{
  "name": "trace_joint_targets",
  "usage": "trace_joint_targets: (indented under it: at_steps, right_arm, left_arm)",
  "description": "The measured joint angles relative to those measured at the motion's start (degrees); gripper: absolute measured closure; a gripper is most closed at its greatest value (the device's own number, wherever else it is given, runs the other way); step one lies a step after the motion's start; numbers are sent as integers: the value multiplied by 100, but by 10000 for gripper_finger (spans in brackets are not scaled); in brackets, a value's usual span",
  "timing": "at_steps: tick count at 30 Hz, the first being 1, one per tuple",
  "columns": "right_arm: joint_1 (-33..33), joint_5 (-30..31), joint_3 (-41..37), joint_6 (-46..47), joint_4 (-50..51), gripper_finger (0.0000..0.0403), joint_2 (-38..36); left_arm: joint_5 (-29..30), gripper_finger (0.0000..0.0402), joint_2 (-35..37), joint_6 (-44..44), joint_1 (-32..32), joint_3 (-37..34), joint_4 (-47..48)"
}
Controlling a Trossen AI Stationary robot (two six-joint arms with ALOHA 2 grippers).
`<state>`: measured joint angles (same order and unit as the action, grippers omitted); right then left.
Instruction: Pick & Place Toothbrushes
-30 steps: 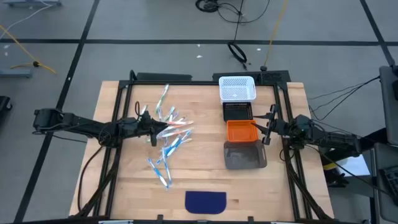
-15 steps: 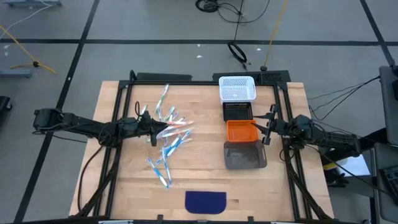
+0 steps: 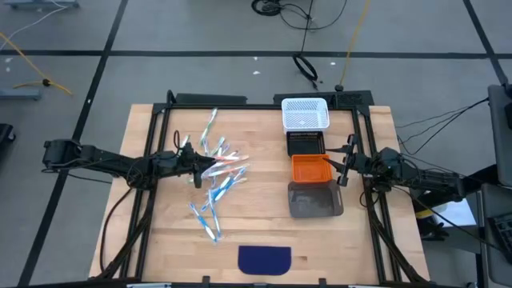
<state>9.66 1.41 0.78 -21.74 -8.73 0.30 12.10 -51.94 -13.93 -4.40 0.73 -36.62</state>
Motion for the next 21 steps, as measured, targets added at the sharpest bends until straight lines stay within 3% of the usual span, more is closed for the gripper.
trace_joint_targets:
  at_steps: [4, 8, 12, 17, 21]
  right_arm:
    - [0, 0, 1, -114, -7, 277, 0]
    - [1, 2, -1, -1265, -107, 277, -2]
    - [1, 0, 1, -1566, -94, 277, 0]
    - [-1, -6, 1, -871, -95, 277, 0]
    - [-1, -22, 0, 722, -97, 277, 0]
  left_arm:
    - [1, 334, -1, 0, -1, -1, -1]
    - [4, 334, 0, 6, -2, -2, -2]
    - [132, 334, 0, 25, -7, -2, -140]
    - [144, 334, 0, 24, -7, -2, -282]
    - [144, 334, 0, 23, -7, -2, -305]
